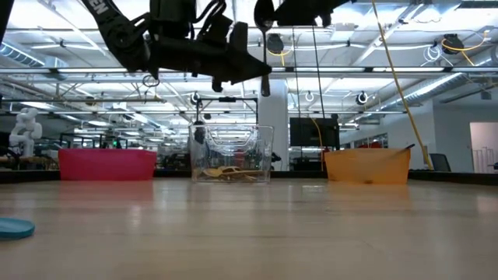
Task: Sort silverware by color (type)
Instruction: Put the black spoon into the orange bin
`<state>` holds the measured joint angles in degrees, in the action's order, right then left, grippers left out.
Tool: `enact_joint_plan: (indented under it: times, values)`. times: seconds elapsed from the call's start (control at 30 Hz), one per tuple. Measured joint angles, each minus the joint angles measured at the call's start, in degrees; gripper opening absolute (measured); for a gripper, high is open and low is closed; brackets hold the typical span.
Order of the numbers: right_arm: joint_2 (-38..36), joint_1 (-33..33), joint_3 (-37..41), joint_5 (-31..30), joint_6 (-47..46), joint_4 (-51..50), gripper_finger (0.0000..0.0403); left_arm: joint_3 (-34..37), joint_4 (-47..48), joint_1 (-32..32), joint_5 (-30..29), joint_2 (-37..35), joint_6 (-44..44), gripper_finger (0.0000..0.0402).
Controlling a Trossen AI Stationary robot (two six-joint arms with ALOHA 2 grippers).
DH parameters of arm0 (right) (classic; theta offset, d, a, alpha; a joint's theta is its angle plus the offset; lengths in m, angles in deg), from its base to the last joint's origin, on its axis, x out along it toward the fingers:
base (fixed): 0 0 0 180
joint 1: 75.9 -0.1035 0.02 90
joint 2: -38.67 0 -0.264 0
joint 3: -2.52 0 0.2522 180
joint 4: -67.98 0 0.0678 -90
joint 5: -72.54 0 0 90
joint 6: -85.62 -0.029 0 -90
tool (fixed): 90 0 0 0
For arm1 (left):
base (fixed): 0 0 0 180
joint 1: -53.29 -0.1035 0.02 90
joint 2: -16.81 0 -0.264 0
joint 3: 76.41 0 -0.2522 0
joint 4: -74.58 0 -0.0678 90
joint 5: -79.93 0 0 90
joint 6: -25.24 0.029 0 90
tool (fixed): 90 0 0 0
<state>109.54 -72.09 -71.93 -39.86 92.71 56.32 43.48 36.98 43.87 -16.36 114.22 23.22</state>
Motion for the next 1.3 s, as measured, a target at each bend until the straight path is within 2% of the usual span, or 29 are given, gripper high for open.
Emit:
enact_joint_plan:
  times: [0.23, 0.37, 0.47, 0.67, 0.8, 1.07, 1.3]
  values:
    - [0.6, 0.0, 0.3, -6.2, -17.6, 0.0, 0.0176, 0.0, 0.6, 0.6, -6.8, 0.0, 1.9, 0.0009]
    - [5.5, -1.1, 1.5, -7.9, -23.9, 4.3, 0.0167, 0.0, 0.7, 1.1, -7.5, 0.0, 3.4, 0.0009]
    - [10.0, -2.2, 1.5, -13.3, -25.6, 8.5, 0.0162, 0.0, 0.6, 1.2, -7.6, 0.0, 4.2, 0.0009]
    - [14.7, -4.0, 1.5, -21.2, -21.7, 18.9, 0.0155, 0.0, 0.6, 1.2, -7.5, 0.0, 5.0, 0.0009]
    - [14.9, -4.9, 1.5, -26.7, -18.7, 21.2, 0.0147, 0.0, 0.5, 0.9, -7.5, 0.0, 4.9, 0.0009]
    - [15.0, -4.5, 1.4, -26.8, -14.9, 23.2, 0.0106, 0.0, -1.4, 0.2, -7.4, 0.0, 4.8, 0.0009]
    - [15.0, -4.1, 1.4, -25.2, -9.2, 24.9, 0.0049, -0.9, -2.3, 0.4, -7.5, 0.0, 4.7, 0.0009]
